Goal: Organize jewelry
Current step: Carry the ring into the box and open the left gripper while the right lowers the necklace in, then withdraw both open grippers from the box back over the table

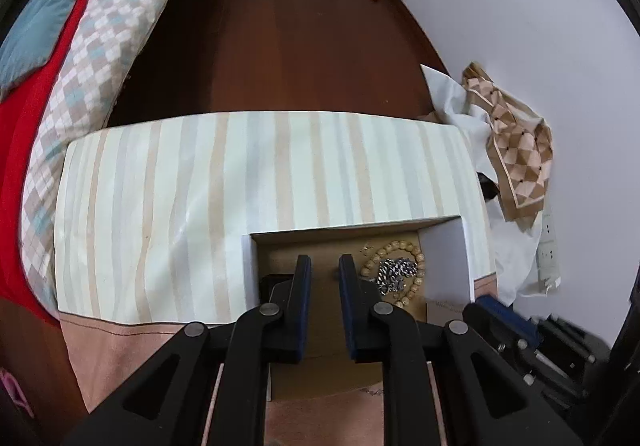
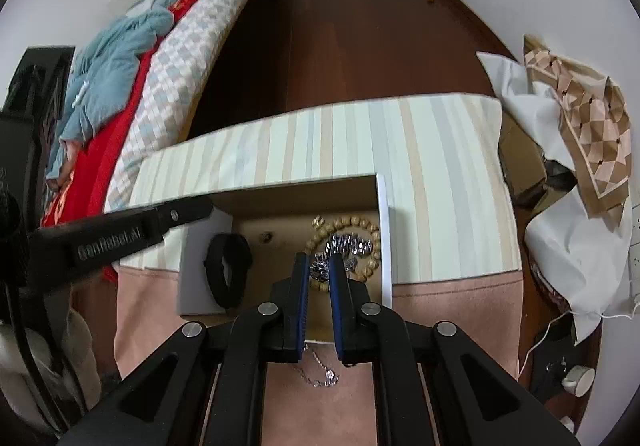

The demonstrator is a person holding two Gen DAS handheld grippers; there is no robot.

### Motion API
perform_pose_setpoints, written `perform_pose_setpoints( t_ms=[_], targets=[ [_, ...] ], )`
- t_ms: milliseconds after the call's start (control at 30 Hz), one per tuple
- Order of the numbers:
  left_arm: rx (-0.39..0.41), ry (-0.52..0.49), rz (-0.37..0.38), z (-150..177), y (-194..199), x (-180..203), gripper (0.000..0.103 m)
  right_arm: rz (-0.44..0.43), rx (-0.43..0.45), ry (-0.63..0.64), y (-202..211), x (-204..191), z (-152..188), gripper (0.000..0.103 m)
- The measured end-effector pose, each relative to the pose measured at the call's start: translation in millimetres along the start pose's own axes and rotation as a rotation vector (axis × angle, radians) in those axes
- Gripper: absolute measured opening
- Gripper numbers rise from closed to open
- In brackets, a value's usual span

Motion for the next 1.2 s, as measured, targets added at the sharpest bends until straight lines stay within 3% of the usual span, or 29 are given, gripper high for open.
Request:
perform_pose_setpoints(
  t_ms=[67, 100, 167, 233, 333, 400, 433, 533, 700, 1200],
  targets=[
    [0.026, 0.014, -0.017, -1.7, 6.8, -7.1, 0.022, 0.015, -0.012, 0.007, -2.3, 2.4, 1.7, 0.011],
    [0.049, 0.024, -0.027, -2.4, 12.0, -11.2, 0.033, 0.022, -0.014, 0.012, -2.1, 2.2, 1.9, 0.013],
    [0.086, 0.034, -0.059, -2.0, 21.4, -18.7, 0.052, 0.028, -0.018, 0.013, -0.9, 3.6, 3.3, 0.028],
    [0.124, 0.045, -0.092, -1.3, 30.4, -27.1, 0.062, 0.037, -0.012, 0.017, 3.2, 4.6, 3.6, 0.056],
    [0.164, 0.061, -0.131, 4.1, 40.8, -37.9, 0.067, 0.054, 0.001, 0.027, 10.1, 4.5, 3.1, 0.072],
    [0.196, 0.066, -0.179, 10.8, 49.0, -46.2, 0.09, 0.082, 0.013, 0.038, 14.5, 4.9, 2.7, 0.082],
    [0.208, 0.065, -0.2, 11.7, 51.5, -50.1, 0.094, 0.107, 0.022, 0.048, 17.2, 4.8, 2.4, 0.089],
    [0.232, 0.048, -0.265, 23.7, 59.5, -55.6, 0.098, 0.188, 0.039, 0.079, 24.0, 8.3, 6.7, 0.1],
    [0.249, 0.035, -0.303, 45.6, 67.6, -58.6, 0.1, 0.273, 0.037, 0.107, 30.3, 11.1, 20.6, 0.102],
    [0.36, 0.022, -0.36, 96.1, 133.3, -50.0, 0.1, 0.287, 0.158, 0.13, 97.6, -18.1, 44.6, 0.103]
  ],
)
Point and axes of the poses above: each gripper's, at about its wrist camera, not at the fingertips, and y roughly against the way its jaws point, x to its right, z to its underside, the point moved 10 cm from there along -y, roughly the way its jaws point, and after that the axes turned 3 degrees about -z, right-handed, at the moved point
